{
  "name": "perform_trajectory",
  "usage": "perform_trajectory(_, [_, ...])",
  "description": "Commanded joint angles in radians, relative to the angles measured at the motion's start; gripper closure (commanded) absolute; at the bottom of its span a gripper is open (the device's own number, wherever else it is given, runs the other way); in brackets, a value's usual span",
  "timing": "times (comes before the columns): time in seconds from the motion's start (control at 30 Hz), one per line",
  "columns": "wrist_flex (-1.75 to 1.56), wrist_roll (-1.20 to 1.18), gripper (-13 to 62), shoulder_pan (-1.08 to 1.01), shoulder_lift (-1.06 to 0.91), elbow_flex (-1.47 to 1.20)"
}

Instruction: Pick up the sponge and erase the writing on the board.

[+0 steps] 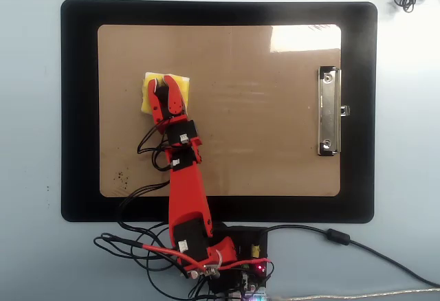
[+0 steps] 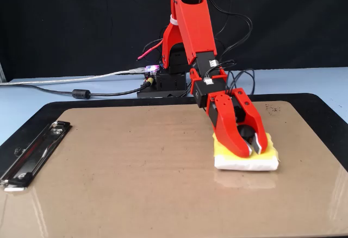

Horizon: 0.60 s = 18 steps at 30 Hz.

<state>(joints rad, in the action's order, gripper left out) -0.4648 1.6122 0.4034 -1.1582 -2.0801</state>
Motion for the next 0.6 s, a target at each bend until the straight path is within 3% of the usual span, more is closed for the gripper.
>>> perform_trajectory(0.0, [0.003, 0.025, 57.3, 0.015, -0.138, -0.149])
perform_trajectory(0.1, [0.023, 0.025, 57.3, 0.023, -0.54, -0.512])
perform_trajectory(0.2, [0.061, 0.026, 57.3, 0.044, -0.723, -0.653])
perform_trajectory(0.27, [0.067, 0.028, 57.3, 0.08, -0.687, -0.64])
perform_trajectory(0.5, [0.054, 0.028, 57.3, 0.058, -0.161, -0.12])
perform_trajectory(0.57, [0.054, 0.026, 57.3, 0.018, -0.195, -0.17])
